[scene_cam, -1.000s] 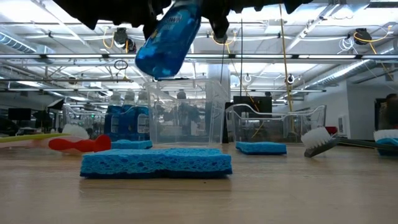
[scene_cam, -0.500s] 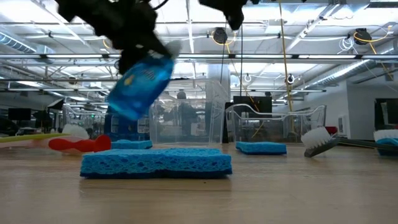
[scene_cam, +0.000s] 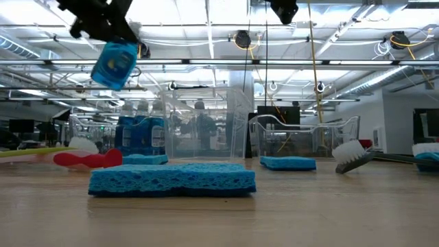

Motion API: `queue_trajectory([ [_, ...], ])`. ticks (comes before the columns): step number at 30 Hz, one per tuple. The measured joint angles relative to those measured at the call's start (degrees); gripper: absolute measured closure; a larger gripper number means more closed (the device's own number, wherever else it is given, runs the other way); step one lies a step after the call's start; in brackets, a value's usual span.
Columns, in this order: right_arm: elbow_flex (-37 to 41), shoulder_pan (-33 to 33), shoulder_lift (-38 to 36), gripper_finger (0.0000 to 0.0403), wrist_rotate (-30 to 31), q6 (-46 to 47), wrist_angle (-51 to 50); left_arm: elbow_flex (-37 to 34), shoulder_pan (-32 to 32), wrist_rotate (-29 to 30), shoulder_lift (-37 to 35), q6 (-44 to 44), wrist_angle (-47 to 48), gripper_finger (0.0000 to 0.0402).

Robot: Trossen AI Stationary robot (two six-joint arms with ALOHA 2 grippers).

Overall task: Pick & Place Kitchen Sink Supplies
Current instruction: Put the blue dishwashing liquid into the left transparent bin

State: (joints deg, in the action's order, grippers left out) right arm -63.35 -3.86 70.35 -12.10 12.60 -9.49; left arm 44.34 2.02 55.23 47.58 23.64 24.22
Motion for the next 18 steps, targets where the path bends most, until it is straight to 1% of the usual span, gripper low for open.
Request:
queue_trajectory([
  [3,-0.02,0.0,-0.54,0.0197,0.1,-0.29,0.09,0.02,-0.73,8.58,-1.59,-4.9,-0.69,0.024],
  [5,0.0,0.0,-0.62,0.0198,0.11,-1.18,-0.46,0.02,-2.07,11.41,-1.67,-6.7,-0.75,0.024],
  [8,0.0,0.0,-0.63,0.0199,0.07,-2.18,-0.46,-0.23,-5.1,10.29,-1.14,-7.04,-0.47,0.024],
  [11,0.0,0.0,-0.62,0.0198,0.05,-2.83,-0.65,-1.86,-8.45,9.12,-0.99,-5.39,-1.14,0.0239],
  [13,0.0,0.0,-0.62,0.0197,0.04,-2.82,-0.68,-3.47,-10.44,8.55,-1.09,-4.57,-3.53,0.0233],
  [15,0.0,0.0,-0.62,0.0196,0.04,-2.82,-0.7,-5.24,-12.38,6.74,-1.72,-4.8,-5.87,0.0232],
  [18,0.0,0.0,-0.62,0.0196,0.04,-2.82,-0.71,-8.13,-15.32,2.18,-2.3,-8.29,-13.54,0.0241],
])
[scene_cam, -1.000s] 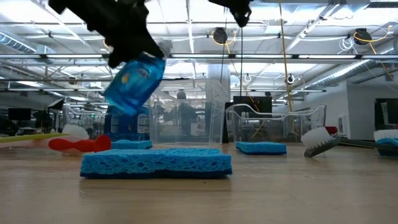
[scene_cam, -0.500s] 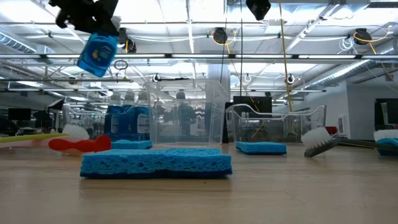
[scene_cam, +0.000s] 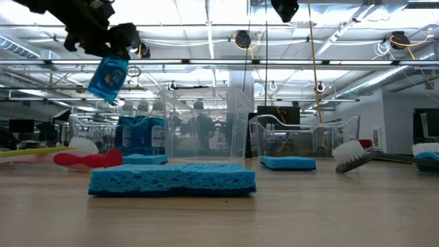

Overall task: Pick & Place Kitchen Sink Supplies
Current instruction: Put the blue dishwashing liquid into the left transparent bin

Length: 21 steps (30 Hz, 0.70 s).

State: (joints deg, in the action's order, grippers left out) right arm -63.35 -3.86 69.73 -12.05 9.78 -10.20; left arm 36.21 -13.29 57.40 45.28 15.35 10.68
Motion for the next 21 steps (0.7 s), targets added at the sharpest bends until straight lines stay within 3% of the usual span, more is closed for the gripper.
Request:
queue_trajectory([
  [5,0.0,0.11,0.0,0.0195,0.02,0.0,0.04,-6.58,-5.92,-8.65,0.04,-5.48,-14.88,0.0241],
  [12,0.0,0.11,0.0,0.0195,0.11,0.0,0.03,-15.24,-15.59,-22.77,0.08,-6.22,-31.35,0.0233],
  [15,0.0,0.11,0.0,0.0195,0.18,0.0,0.04,-17.26,-18.93,-29.25,0.08,-6.02,-33.78,0.0239],
  [21,0.0,0.11,0.0,0.0195,0.22,0.18,0.04,-18.74,-23.15,-34.8,0.04,-6.4,-35.07,0.0231],
])
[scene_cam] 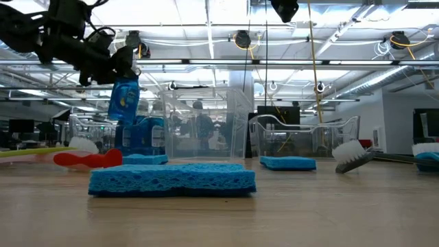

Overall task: Pick & Place Kitchen Sink Supplies
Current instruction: Put the blue dishwashing liquid into the left transparent bin

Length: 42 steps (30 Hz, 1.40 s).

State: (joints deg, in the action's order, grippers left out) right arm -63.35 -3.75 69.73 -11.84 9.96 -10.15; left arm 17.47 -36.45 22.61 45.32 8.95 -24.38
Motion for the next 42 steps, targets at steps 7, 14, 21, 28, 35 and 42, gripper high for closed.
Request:
queue_trajectory([
  [7,0.0,0.02,0.0,0.0195,4.11,6.39,0.04,-1.69,-2.01,-3.77,0.07,-0.05,0.23,0.0238],
  [14,0.0,0.02,0.0,0.0195,6.03,7.58,0.04,-1.77,-1.97,-4.37,0.14,-2.93,0.38,0.0222],
  [21,0.0,0.02,0.0,0.0195,6.01,9.23,0.07,-1.81,-1.95,-4.34,5.05,-3.19,-1.93,0.0233],
  [28,0.0,0.02,0.0,0.0195,5.9,10.35,0.05,-1.79,-1.95,-4.5,9.81,-4.35,-6.89,0.0215],
  [35,0.0,0.02,0.0,0.0195,5.89,10.35,0.07,-1.79,-1.95,-4.85,13.75,-2.82,-7.68,0.0212],
  [42,0.0,0.02,0.0,0.0195,5.94,10.35,0.05,-1.79,-1.95,-4.53,13.97,-2.68,-7.97,0.0195],
])
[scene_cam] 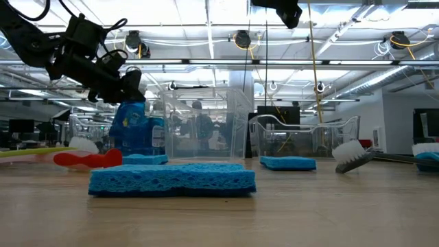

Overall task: Pick & Place Kitchen Sink Supplies
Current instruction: Put the blue dishwashing liquid into the left transparent bin

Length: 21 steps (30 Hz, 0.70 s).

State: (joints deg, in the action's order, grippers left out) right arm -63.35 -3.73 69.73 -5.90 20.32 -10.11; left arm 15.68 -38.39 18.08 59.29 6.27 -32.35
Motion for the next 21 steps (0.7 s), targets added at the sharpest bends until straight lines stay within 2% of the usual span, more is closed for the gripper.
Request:
queue_trajectory([
  [9,0.0,0.0,0.0,0.0195,0.06,0.0,0.0,0.04,-0.02,0.14,-0.04,0.51,0.58,0.0166],
  [21,0.0,0.0,0.0,0.0195,0.07,0.0,0.02,0.04,0.0,0.03,-0.04,0.67,0.26,0.0178],
])
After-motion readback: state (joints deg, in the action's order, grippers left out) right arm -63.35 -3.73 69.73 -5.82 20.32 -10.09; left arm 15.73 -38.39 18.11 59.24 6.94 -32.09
